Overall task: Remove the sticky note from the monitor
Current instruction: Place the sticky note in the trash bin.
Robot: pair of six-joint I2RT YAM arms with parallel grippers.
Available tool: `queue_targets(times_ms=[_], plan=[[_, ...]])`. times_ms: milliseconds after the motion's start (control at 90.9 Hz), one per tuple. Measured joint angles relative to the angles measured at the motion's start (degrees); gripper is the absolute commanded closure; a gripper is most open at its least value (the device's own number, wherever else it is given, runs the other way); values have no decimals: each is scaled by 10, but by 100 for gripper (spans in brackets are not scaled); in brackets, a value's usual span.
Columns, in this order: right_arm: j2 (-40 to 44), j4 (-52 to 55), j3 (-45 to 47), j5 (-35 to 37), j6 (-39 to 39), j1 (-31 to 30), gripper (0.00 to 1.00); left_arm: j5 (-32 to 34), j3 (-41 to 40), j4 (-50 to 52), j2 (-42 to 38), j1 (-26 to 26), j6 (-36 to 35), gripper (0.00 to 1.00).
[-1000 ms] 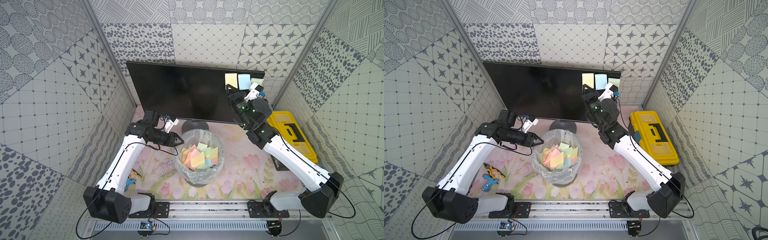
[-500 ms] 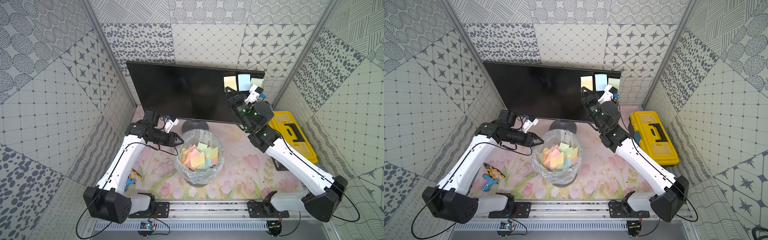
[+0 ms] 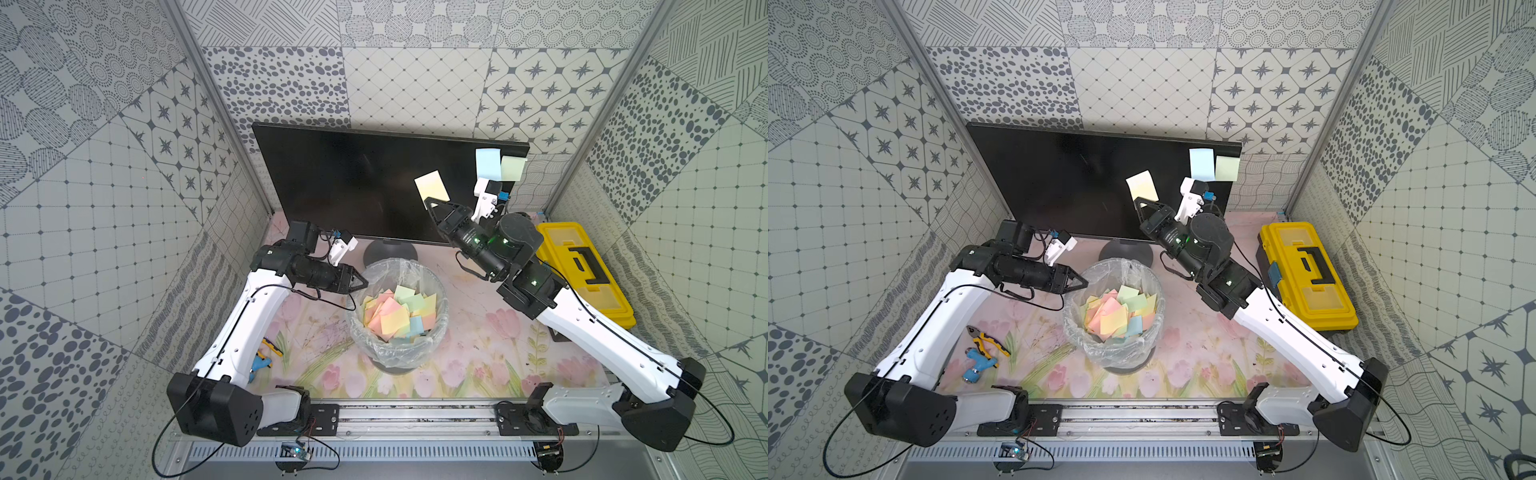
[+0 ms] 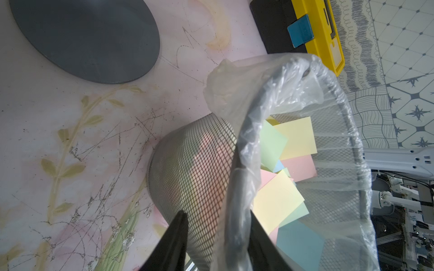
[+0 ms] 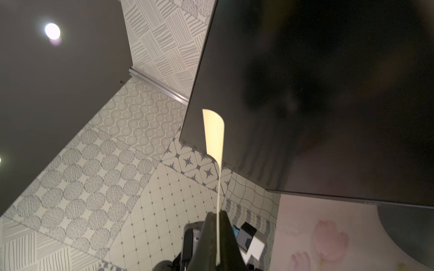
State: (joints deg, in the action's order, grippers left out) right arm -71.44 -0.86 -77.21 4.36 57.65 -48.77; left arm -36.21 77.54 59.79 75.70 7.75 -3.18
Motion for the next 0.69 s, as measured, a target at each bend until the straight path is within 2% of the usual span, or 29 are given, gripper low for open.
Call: queue_targets(times_ms=[187,396,440,528,627,693], plan=[[32,85,20,-16,-82,-95,100,0,0,0,0,0,0,58],[31,181,64,-23,-132,-136,100,0,0,0,1,0,0,58],[25,204,68,-26,-138,-140,90,0,0,0,1,0,0,58],[5,234,67,-33,-153,-143,83,0,0,0,1,0,0,58],[-18,261,67,-38,-168,-145,62,0,0,0,1,0,0,58],[-21,277,67,-36,-175,-145,58,0,0,0,1,0,0,58]])
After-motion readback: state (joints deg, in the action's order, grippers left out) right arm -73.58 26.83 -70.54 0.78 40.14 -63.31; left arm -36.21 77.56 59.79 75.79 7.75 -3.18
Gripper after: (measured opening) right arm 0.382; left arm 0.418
